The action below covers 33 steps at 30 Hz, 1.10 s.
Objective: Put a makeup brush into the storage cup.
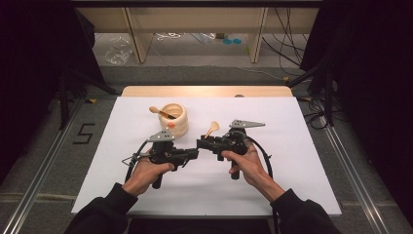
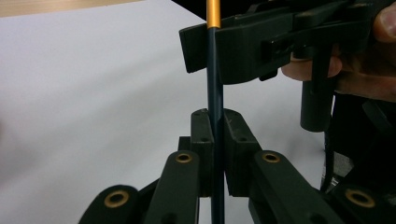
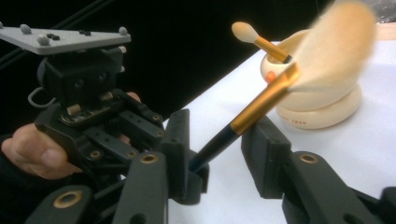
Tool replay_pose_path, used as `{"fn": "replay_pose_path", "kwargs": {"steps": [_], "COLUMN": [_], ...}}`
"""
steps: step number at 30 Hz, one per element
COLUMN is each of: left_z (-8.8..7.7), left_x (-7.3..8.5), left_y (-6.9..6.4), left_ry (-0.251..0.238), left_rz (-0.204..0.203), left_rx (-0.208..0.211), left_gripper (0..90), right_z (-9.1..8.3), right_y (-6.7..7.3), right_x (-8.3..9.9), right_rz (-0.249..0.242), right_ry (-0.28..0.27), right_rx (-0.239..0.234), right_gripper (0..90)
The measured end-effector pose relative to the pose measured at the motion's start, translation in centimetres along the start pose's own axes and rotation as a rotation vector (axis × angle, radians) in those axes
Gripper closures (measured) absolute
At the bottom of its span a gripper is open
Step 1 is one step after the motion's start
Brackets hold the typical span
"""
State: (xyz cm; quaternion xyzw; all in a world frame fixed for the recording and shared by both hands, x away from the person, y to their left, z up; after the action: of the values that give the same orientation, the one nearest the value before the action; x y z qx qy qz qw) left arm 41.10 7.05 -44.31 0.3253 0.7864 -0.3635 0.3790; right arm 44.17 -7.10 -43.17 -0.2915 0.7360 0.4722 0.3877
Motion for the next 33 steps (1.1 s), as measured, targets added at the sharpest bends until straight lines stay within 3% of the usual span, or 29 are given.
{"fn": "replay_pose_path", "kwargs": {"steps": [5,14,20,29,33], "left_z": [0.4,1.1,1.1,0.9,0.8], "left_x": [0.3,0.5,0.5,0.3,0.2], "left_y": [-0.1,-0.6,-0.6,-0.6,-0.7], "left_ry": [0.011,0.012,0.011,-0.007,-0.019], "left_rz": [0.011,0.005,0.006,0.025,0.038], "left_rx": [-0.002,0.007,0.011,-0.005,-0.01], "left_gripper": [83.8,83.7,83.2,64.1,61.0], "right_z": [0.0,0.5,0.4,0.4,0.3], "right_y": [0.3,1.1,1.2,1.6,1.6], "right_x": [0.0,-0.1,-0.1,-0.3,-0.3], "right_rz": [0.02,-0.007,-0.037,-0.102,-0.117], "right_ry": [0.002,0.005,0.005,0.021,0.024], "right_rx": [-0.015,-0.051,-0.037,-0.025,-0.021], "right_gripper": [70.1,81.1,82.9,83.0,83.0]}}
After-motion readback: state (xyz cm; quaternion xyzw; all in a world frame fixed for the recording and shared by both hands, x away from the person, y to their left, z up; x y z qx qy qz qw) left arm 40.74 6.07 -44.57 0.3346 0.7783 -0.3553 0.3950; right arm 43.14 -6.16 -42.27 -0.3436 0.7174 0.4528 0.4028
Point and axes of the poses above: each handheld gripper's, and its own axes: z roughly forward along the jaws, x roughly out of its underside, y roughly to its left, the point moved 6 cm from there along z, roughly forward along the jaws, and after that the axes turned 2 degrees about y, right-handed, at the moved point
